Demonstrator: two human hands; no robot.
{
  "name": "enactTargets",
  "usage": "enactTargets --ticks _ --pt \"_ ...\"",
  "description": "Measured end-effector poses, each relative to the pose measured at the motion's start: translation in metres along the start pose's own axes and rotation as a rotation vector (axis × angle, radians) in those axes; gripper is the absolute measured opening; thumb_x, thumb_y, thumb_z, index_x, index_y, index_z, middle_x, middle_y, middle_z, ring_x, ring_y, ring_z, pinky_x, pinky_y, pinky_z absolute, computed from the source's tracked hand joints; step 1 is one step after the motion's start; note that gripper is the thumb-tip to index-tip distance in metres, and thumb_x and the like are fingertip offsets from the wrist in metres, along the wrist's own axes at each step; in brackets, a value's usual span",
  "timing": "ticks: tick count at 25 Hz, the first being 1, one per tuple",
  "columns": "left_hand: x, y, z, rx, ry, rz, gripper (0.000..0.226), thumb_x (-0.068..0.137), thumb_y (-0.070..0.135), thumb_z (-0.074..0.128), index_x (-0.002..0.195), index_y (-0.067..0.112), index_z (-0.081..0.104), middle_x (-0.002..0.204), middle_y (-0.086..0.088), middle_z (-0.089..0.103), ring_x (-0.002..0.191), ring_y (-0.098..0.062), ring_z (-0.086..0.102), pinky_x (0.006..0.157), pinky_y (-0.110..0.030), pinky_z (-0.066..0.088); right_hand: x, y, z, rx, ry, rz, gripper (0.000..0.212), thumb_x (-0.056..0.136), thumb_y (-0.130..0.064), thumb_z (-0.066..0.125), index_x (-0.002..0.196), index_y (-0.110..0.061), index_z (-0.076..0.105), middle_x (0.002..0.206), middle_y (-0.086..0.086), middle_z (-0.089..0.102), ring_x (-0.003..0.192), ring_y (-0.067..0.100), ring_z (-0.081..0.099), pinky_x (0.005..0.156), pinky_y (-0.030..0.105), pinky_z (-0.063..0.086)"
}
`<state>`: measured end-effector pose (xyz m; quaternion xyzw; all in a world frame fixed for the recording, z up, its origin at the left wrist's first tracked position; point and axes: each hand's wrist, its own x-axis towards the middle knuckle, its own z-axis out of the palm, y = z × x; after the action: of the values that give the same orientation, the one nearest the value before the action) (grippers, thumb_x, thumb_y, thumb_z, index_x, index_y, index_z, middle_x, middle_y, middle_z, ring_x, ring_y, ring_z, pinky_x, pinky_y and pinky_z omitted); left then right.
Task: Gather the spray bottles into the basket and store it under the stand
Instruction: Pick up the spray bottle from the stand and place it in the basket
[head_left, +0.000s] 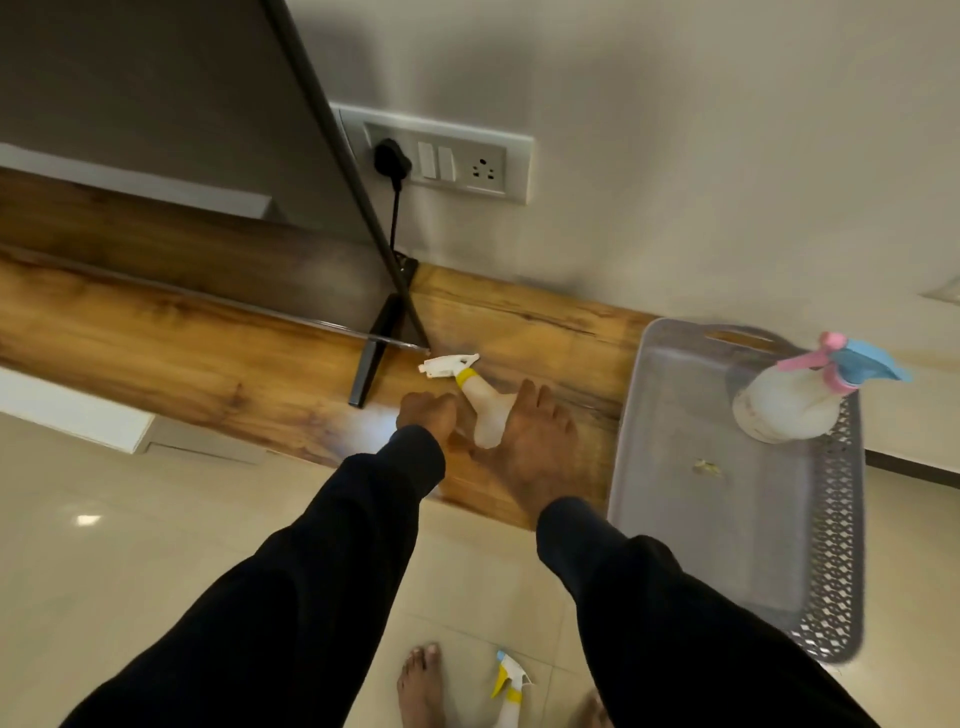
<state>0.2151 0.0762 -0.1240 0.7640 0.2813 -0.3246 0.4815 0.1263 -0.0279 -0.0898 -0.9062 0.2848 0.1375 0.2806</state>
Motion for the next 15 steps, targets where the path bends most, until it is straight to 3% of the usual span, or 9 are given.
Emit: enactTargets --ticks 3,7,12,15 --pt "0.016 0.008 0.008 -0.269 -0.055 -0.002 0.032 0.079 0.024 0.070 0.105 0.005 0.068 0.093 -0.013 0.073 0.086 -0.029 0.072 0.077 -0.042 0.062 0.014 0.001 0.011 0.039 0.021 0.033 0.089 0.069 -0.055 0.073 0.137 -0.016 0.032 0.129 0.012 0.052 0.114 0.031 0.052 0.092 0.045 0.048" --pt "0.013 0.015 0.013 -0.427 -0.142 0.000 0.034 0.087 0.019 0.071 0.117 0.007 0.061 0.104 -0.015 0.071 0.084 -0.024 0.071 0.055 -0.031 0.058 -0.007 0.012 0.023 0.114 0.102 -0.007 0.092 0.068 -0.059 0.074 0.139 -0.019 0.032 0.131 0.008 0.050 0.114 0.027 0.053 0.094 0.044 0.051" --pt "-0.012 0.010 0.012 -0.391 -0.208 0.004 0.037 0.085 0.018 0.074 0.117 0.004 0.064 0.105 -0.014 0.072 0.087 -0.024 0.071 0.061 -0.033 0.059 -0.038 0.019 0.018 0.121 0.217 -0.001 0.101 0.064 -0.068 0.072 0.142 -0.019 0.032 0.134 0.006 0.051 0.116 0.024 0.055 0.093 0.040 0.053" --pt "-0.037 0.015 0.015 -0.374 -0.247 0.027 0.036 0.084 0.019 0.075 0.115 0.004 0.066 0.106 -0.015 0.072 0.089 -0.025 0.071 0.061 -0.031 0.059 -0.059 0.023 0.005 0.167 0.244 0.041 0.101 0.062 -0.080 0.059 0.140 -0.022 0.033 0.131 0.003 0.052 0.114 0.022 0.057 0.094 0.037 0.053"
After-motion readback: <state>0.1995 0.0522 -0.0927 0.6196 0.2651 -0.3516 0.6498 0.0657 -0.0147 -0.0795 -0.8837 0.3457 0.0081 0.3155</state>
